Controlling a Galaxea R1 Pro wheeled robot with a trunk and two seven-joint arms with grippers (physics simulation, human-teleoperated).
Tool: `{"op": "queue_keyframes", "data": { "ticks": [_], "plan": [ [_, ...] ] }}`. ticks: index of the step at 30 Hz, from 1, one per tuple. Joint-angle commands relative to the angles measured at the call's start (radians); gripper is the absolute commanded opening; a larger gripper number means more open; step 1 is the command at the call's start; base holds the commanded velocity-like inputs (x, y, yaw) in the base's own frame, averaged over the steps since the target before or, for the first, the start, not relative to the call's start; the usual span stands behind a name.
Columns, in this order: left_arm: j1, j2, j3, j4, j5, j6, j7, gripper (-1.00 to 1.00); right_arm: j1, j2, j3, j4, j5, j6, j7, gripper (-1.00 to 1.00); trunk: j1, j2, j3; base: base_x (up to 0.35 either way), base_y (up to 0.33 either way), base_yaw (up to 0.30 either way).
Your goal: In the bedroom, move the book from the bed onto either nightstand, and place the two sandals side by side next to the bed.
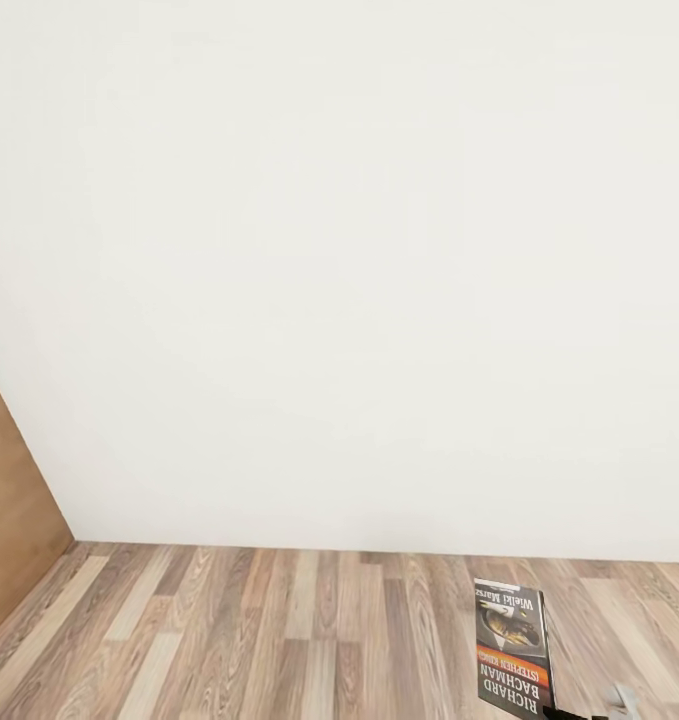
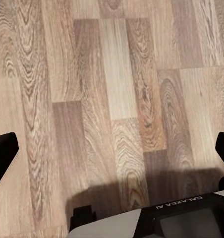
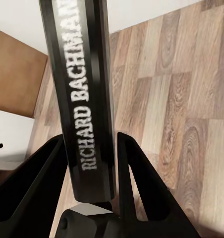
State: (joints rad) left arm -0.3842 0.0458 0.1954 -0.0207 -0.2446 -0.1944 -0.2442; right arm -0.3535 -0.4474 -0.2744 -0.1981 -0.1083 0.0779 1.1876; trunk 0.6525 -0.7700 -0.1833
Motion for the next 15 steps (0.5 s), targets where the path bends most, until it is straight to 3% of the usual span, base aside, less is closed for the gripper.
{"op": "queue_keyframes", "data": {
  "ticks": [1, 15],
  "plan": [
    [-0.001, 0.000, 0.009, 0.001, -0.010, -0.003, -0.002, 1.00, -0.001, 0.000, 0.001, 0.000, -0.011, 0.008, 0.003, -1.00, 0.001, -0.001, -0.001, 0.313, 0.000, 0.000],
    [-0.001, 0.000, 0.009, 0.001, -0.010, -0.003, -0.002, 1.00, -0.001, 0.000, 0.001, 0.000, -0.011, 0.008, 0.003, -1.00, 0.001, -0.001, -0.001, 0.313, 0.000, 0.000]
  ]
}}
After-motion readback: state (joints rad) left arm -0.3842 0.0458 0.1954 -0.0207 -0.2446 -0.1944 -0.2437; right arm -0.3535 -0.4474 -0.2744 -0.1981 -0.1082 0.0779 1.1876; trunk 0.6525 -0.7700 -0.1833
